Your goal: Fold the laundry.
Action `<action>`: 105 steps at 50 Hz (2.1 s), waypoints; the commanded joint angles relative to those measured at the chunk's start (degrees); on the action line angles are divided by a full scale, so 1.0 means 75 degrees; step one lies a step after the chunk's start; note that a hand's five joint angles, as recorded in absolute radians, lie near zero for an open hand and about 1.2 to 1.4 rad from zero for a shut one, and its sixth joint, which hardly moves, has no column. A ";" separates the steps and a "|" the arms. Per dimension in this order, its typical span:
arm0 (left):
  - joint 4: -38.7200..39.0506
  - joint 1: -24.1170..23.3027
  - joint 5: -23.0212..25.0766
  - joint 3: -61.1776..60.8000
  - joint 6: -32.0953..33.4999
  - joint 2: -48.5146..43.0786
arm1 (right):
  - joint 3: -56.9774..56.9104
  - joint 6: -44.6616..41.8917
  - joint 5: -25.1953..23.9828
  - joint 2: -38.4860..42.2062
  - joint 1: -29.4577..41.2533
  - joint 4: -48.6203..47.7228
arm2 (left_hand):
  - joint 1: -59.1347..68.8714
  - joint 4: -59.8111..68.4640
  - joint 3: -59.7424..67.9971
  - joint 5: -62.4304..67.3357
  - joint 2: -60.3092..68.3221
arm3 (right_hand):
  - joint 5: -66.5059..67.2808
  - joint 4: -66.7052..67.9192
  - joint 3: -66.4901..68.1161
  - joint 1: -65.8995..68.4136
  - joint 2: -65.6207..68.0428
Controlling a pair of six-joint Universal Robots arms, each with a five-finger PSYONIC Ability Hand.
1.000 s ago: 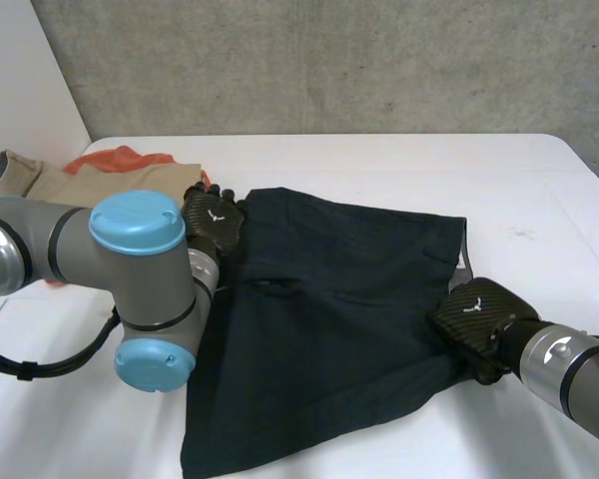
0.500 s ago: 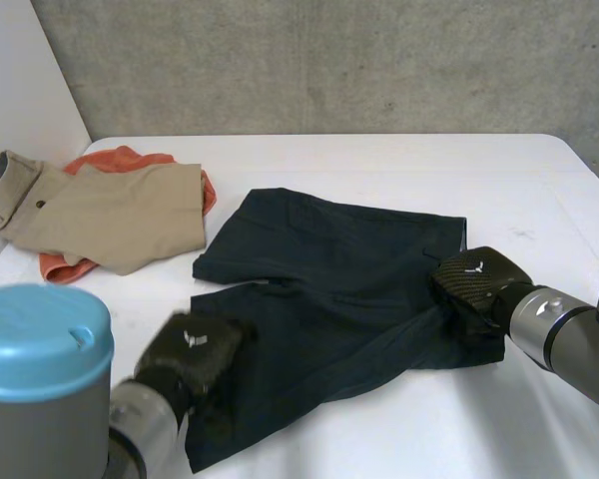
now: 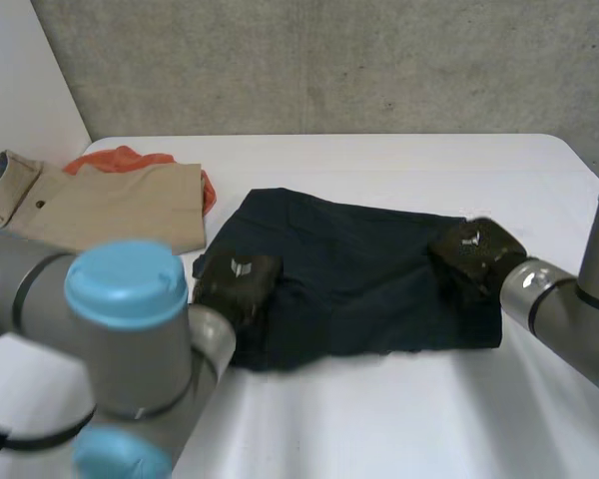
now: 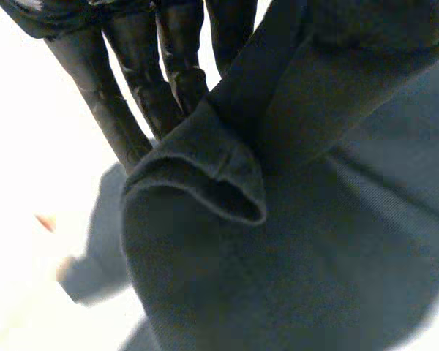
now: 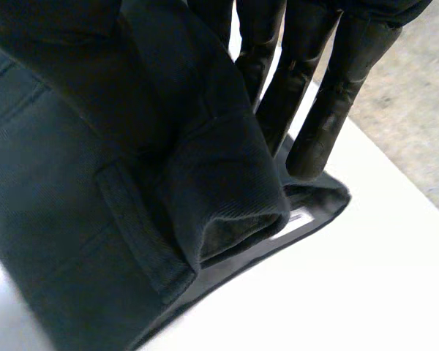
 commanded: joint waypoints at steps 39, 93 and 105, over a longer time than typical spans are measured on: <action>0.2296 0.1192 0.1170 0.2781 -0.0039 -0.1998 | -0.2849 0.1360 0.1455 0.1749 0.0400 -0.0065 | -0.7413 -0.7821 -0.7743 -0.7624 -0.7803 | -0.7555 -0.7767 -0.7823 -0.6351 -0.7692; 0.2249 0.1086 0.1158 0.0295 -0.0145 -0.0110 | -0.2190 -0.4086 -0.1333 0.1818 0.1803 -0.2123 | -0.7413 -0.7821 -0.7743 -0.7624 -0.7803 | 0.1778 0.1566 0.1510 0.2983 0.1641; 0.2261 0.1016 0.1146 0.1044 -0.0297 -0.0145 | -0.2367 -0.2217 -0.1230 0.2137 0.2323 -0.1619 | -0.7413 -0.7821 -0.7743 -0.7624 -0.7803 | -0.4304 -0.4517 -0.4573 -0.3100 -0.4441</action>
